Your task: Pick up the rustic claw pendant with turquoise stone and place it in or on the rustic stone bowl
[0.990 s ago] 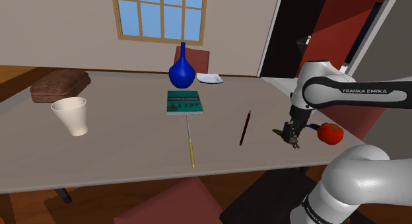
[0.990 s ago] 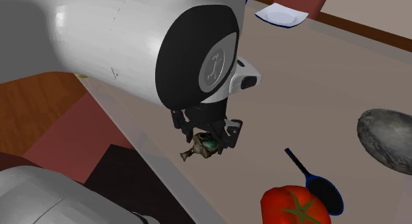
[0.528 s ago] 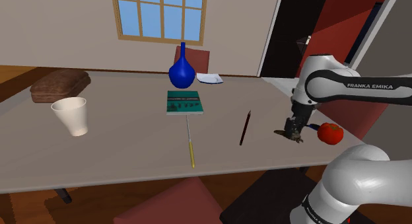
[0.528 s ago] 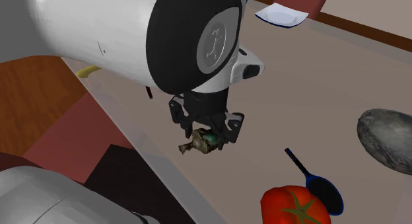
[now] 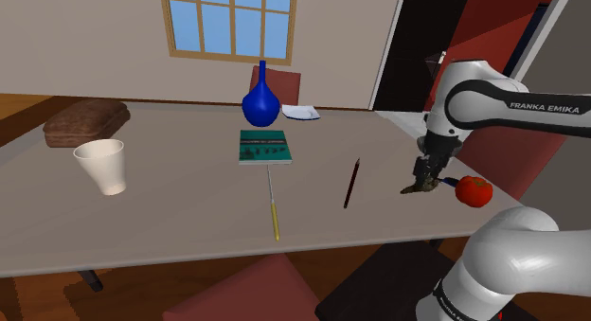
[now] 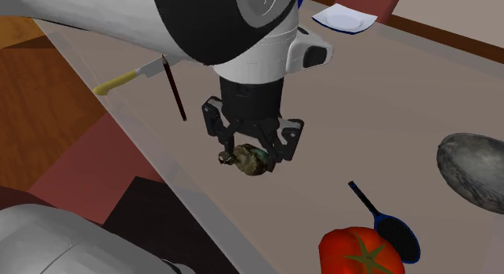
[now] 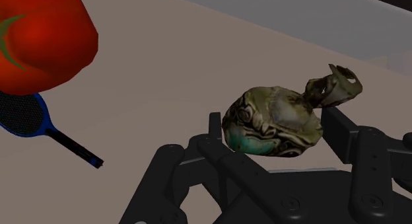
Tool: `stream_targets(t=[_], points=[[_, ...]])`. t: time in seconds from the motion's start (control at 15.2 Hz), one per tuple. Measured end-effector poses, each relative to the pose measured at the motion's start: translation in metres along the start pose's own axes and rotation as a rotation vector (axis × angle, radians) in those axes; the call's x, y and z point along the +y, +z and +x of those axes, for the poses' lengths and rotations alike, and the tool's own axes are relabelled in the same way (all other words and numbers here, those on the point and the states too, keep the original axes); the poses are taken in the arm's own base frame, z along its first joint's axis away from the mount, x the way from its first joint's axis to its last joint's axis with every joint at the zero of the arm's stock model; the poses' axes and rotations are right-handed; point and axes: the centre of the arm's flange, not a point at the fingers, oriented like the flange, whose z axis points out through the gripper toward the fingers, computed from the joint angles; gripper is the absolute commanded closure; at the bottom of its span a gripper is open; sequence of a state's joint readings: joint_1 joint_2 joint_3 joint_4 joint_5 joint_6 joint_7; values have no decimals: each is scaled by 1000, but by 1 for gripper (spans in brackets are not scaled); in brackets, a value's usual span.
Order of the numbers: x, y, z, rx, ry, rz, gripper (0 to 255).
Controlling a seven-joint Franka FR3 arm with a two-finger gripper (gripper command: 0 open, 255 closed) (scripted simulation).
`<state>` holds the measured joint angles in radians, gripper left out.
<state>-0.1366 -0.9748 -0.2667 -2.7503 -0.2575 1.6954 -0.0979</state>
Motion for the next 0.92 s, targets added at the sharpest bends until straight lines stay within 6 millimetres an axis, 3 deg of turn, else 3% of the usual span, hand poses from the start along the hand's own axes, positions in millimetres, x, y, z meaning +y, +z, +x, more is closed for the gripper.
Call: stream_targets(t=[0.92], points=[[2,-74,-6,0,0,0,255]])
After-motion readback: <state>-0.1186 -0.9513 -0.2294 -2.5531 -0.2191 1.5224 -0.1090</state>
